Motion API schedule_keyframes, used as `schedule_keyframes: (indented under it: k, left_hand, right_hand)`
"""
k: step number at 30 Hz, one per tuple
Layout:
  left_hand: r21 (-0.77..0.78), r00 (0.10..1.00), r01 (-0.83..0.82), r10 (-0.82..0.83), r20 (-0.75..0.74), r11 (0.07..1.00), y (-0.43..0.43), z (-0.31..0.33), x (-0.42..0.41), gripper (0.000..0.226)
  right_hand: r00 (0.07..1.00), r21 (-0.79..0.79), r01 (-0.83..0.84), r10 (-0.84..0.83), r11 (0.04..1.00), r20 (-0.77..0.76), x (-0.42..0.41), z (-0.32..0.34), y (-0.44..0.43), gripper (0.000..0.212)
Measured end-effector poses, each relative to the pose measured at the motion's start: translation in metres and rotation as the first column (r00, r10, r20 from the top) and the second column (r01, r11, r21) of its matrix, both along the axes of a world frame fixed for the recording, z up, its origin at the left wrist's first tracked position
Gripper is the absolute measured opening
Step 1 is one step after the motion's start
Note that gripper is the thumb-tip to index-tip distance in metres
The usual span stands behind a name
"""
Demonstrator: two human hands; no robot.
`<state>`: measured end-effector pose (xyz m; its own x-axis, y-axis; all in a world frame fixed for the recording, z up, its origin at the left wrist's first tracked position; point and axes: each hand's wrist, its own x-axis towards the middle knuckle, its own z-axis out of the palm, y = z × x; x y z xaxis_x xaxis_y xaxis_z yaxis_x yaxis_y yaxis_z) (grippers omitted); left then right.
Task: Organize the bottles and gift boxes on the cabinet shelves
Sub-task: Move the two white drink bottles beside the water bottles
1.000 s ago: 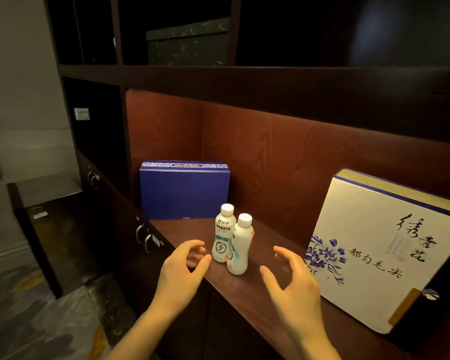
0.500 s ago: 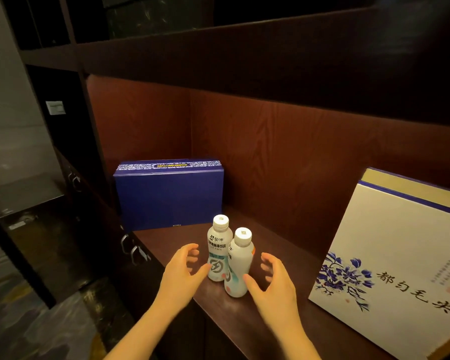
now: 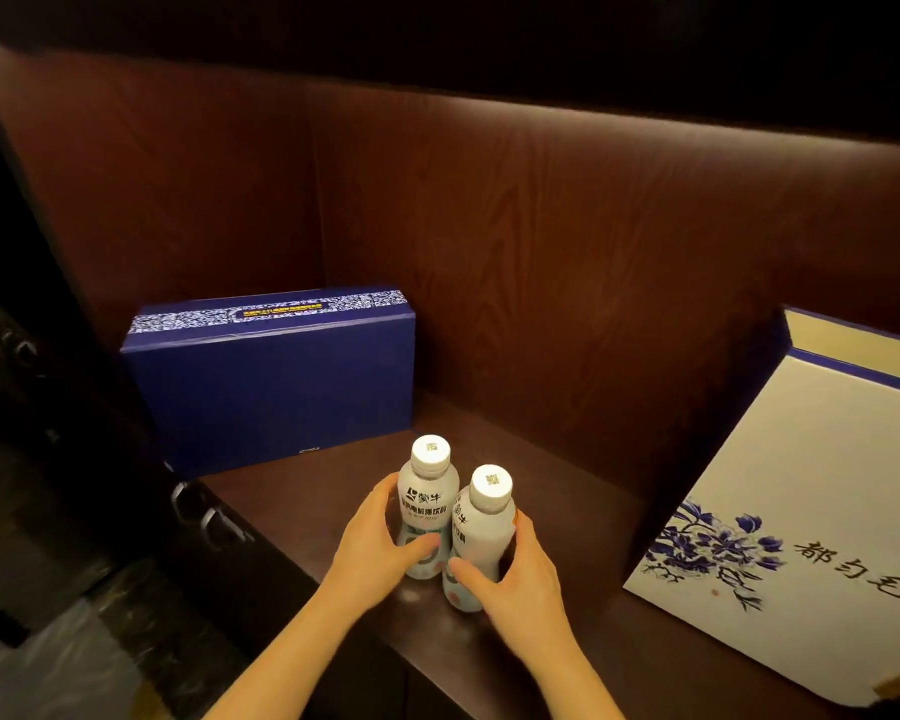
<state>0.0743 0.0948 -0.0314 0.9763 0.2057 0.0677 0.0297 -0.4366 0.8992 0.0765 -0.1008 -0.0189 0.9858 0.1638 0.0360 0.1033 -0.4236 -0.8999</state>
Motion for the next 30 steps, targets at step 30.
schedule_keyframes:
  k: [30]
  left_hand:
    - [-0.116,0.859,0.461,-0.409,0.309,0.88,-0.101,0.061,-0.034,0.055]
  right_hand:
    - [0.85,0.087,0.486,-0.494,0.869,0.186,-0.111,0.068,-0.097,0.066]
